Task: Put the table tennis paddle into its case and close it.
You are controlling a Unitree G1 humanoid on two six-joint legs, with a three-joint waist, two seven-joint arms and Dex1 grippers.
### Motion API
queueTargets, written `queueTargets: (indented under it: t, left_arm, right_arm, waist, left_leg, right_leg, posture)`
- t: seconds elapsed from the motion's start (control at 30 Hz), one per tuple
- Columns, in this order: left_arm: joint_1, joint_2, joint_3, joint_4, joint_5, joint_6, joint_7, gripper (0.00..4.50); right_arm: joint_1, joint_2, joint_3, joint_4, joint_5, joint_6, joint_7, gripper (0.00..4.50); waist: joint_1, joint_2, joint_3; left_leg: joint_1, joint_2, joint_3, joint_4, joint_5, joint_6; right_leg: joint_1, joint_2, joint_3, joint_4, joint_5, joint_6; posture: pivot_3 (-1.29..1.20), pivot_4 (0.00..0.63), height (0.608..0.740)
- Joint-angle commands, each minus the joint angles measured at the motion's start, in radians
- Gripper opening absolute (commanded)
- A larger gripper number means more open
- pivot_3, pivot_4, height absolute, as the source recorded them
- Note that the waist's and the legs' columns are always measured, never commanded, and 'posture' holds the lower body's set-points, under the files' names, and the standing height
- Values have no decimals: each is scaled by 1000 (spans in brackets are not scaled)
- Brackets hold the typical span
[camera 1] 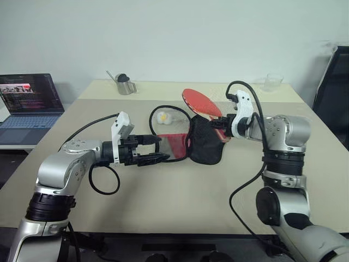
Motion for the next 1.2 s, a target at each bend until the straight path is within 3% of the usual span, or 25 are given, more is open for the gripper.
queueTargets:
  t: [0.03, 0.33, 0.57, 1.2]
  left_arm:
    - [-8, 13, 26, -44, -14, 1, 5, 4500]
    - [12, 20, 36, -63, -21, 9, 21, 4500]
    - [19, 12, 28, -74, -24, 16, 31, 4500]
    - [27, 12, 25, -88, -31, 30, 36, 4500]
  right_arm:
    - [-51, 70, -59, -2, 2, -108, -127, 1104]
    - [-18, 274, -120, -68, 14, -166, -405, 1103]
    - [21, 334, -103, -65, 34, -174, -530, 1103]
    - [110, 431, -2, 12, 190, -238, -634, 1103]
  waist:
    - [-2, 0, 0]
    - [-4, 0, 0]
    - [-4, 0, 0]
    - [-6, 0, 0]
  left_leg:
    - [0, 0, 0, 0, 0, 0]
    - [-2, 0, -5, -1, 0, 0]
    - [-2, 0, -5, -1, 0, 0]
    - [-2, 0, -5, -1, 0, 0]
  right_leg:
    - [0, 0, 0, 0, 0, 0]
    - [-3, 0, 0, 0, 0, 0]
    - [-3, 0, 0, 0, 0, 0]
    - [-3, 2, 0, 0, 0, 0]
  posture:
    - [0, 150, 740]
    - [0, 150, 740]
    - [0, 150, 740]
    - [0, 150, 740]
